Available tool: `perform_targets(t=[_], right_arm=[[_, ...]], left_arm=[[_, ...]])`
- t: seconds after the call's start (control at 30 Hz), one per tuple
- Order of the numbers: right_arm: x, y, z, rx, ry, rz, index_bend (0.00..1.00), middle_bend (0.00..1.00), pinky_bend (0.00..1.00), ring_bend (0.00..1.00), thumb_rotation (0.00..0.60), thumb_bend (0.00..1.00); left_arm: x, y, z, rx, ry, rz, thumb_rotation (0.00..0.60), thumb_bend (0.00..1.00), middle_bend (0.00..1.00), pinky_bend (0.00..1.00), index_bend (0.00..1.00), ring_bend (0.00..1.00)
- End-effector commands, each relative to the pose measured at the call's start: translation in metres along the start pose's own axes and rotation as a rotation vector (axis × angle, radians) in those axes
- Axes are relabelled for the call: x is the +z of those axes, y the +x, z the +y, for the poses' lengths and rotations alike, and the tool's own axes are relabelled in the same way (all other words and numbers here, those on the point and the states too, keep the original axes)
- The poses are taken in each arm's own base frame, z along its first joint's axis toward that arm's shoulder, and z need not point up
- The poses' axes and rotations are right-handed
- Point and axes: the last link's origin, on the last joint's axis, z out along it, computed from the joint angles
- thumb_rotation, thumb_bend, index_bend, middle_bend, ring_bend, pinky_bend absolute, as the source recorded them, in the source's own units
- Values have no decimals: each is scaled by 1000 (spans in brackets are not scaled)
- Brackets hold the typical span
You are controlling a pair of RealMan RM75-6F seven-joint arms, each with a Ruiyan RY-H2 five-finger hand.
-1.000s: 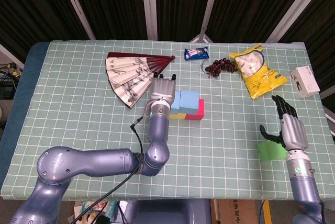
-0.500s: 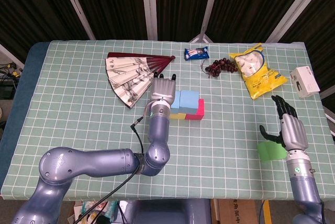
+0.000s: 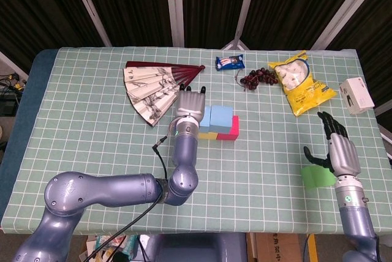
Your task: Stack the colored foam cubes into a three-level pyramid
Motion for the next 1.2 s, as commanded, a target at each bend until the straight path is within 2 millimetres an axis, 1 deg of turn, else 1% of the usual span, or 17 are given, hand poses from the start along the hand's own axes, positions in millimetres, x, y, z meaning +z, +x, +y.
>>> perform_targets(t=[0.03,0.4,0.83,0.93,1.0,1.2], right_arm=[[0,0,0,-1,0,-1,0,0,0,0,600,378],[0,-1,0,-3,0,-3,0,0,0,0,600,379],[1,-1,1,-4,-6,-4,0,0,0,0,600,378],[0,-1,1,-4,-6,-4,0,0,0,0,600,378],[1,-2,1,-5,-7,-7,0,0,0,0,600,379],[1,-2,1,-3,-9,-5,0,0,0,0,600,378]], left_arm=[[0,1,0,-3,1,3,600,347,434,33,0,116],[1,1,-1,-3,3,3,600,347,434,33,0,116],[2,-6,1,0,-2,-6,600,343,418,33,0,116],[3,-6,1,1,-1,-5,600,314,371,33,0,116],[3,-6,1,-3,-3,-3,600,286,312,33,0,116],[2,-5,0,-10,-9,3,600,208,185,33,0,107]])
